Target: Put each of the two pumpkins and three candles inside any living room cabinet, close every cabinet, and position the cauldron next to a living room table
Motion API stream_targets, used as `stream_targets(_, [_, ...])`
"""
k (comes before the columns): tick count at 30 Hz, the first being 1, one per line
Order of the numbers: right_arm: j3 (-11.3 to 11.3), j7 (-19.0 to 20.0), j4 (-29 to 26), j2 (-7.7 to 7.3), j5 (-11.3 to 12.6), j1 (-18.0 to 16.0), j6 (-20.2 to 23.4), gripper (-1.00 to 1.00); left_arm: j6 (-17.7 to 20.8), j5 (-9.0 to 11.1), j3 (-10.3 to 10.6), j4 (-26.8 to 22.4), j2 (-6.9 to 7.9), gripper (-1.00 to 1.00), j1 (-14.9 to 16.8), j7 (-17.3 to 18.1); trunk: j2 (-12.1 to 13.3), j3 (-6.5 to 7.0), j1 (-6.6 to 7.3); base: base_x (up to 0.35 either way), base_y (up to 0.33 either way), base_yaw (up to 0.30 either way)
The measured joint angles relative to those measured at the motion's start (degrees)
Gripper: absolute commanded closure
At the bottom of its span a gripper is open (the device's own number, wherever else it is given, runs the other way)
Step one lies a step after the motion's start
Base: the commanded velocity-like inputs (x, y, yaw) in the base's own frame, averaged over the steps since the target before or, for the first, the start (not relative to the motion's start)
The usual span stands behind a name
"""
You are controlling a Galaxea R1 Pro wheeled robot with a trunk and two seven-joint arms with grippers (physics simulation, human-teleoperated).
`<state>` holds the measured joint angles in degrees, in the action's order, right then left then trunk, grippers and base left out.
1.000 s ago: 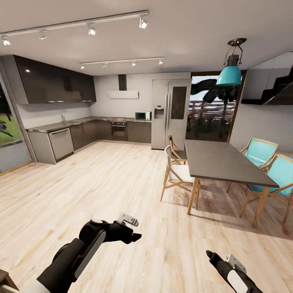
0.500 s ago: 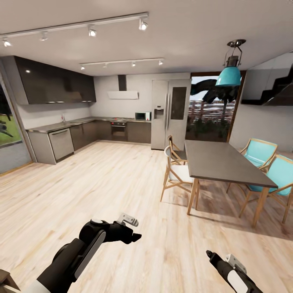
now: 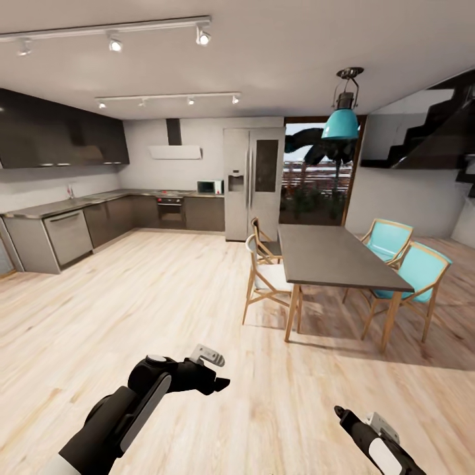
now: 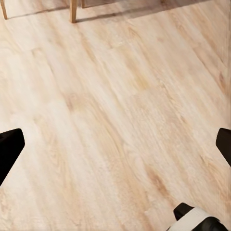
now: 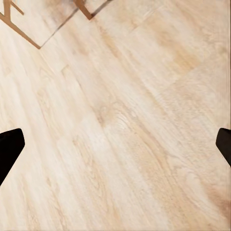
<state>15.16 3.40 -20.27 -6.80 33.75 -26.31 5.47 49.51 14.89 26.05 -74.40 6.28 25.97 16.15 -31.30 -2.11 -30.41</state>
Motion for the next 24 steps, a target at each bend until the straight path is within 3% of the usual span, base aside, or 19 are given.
stream_targets(24, [0.1, 0.2, 0.1, 0.0, 0.0, 0.0, 0.0, -1.0, -0.7, 0.0, 0.4, 0.1, 0.0, -1.0, 0.0, 0.0, 0.0, -0.84, -0.01, -0.079, 0.0, -0.265])
